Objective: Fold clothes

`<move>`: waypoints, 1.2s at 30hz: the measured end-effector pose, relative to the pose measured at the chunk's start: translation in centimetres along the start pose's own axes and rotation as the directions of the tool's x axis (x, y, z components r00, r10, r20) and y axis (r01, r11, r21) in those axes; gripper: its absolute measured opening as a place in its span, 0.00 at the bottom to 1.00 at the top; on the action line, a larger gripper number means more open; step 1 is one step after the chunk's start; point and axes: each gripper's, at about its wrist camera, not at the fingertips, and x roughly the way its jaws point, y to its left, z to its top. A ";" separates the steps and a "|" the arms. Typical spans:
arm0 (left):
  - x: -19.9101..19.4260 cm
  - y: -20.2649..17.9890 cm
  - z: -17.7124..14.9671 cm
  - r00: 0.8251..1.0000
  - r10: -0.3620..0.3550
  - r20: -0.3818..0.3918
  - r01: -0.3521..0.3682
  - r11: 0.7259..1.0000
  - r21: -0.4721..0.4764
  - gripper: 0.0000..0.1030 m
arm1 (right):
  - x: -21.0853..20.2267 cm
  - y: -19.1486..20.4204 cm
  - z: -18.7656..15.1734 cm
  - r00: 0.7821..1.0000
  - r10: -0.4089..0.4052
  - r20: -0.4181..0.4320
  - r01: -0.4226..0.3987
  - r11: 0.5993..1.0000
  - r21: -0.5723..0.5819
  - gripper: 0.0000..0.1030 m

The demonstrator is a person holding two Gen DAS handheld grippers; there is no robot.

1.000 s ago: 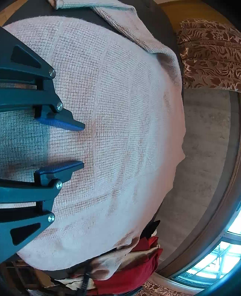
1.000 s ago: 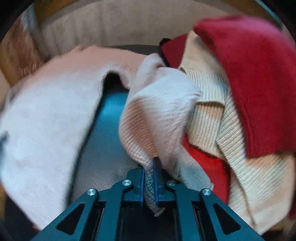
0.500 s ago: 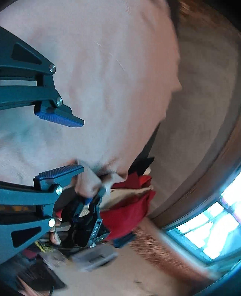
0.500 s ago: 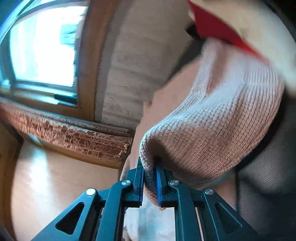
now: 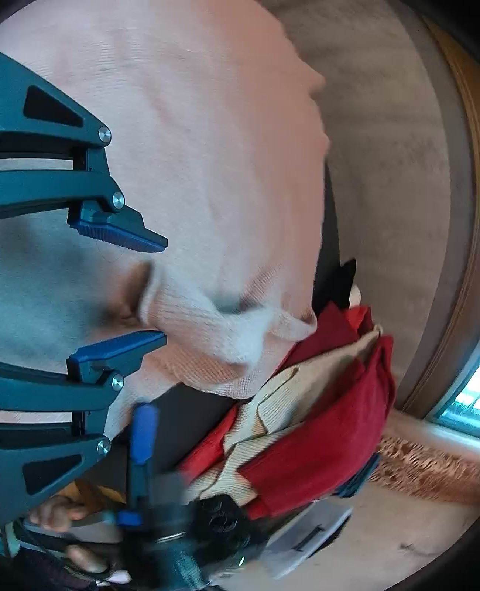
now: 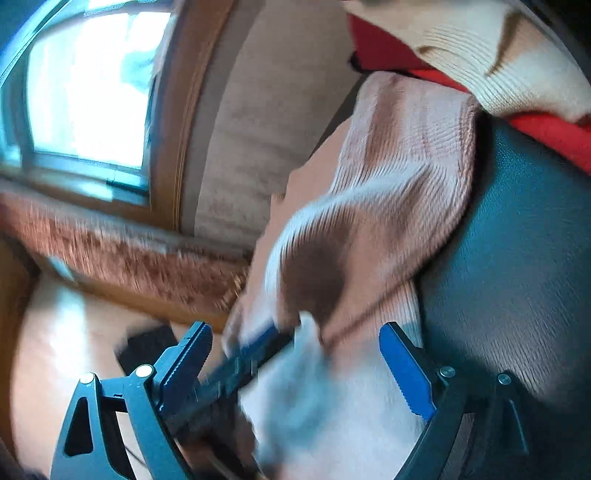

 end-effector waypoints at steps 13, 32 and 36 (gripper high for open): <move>3.2 1.2 2.7 0.983 -0.149 -0.109 0.142 0.987 -0.072 0.40 | 1.7 2.6 -3.6 0.995 -0.082 -0.055 0.059 0.939 -0.338 1.00; -10.8 12.4 8.3 0.948 -0.223 0.227 0.290 0.900 -0.326 0.07 | 1.4 4.0 -6.2 0.990 -0.143 0.015 0.131 0.854 -0.503 1.00; -12.4 15.4 8.5 0.968 -0.138 0.211 0.207 0.912 -0.354 0.07 | 1.0 3.7 -6.0 0.987 -0.160 0.008 0.145 0.865 -0.480 1.00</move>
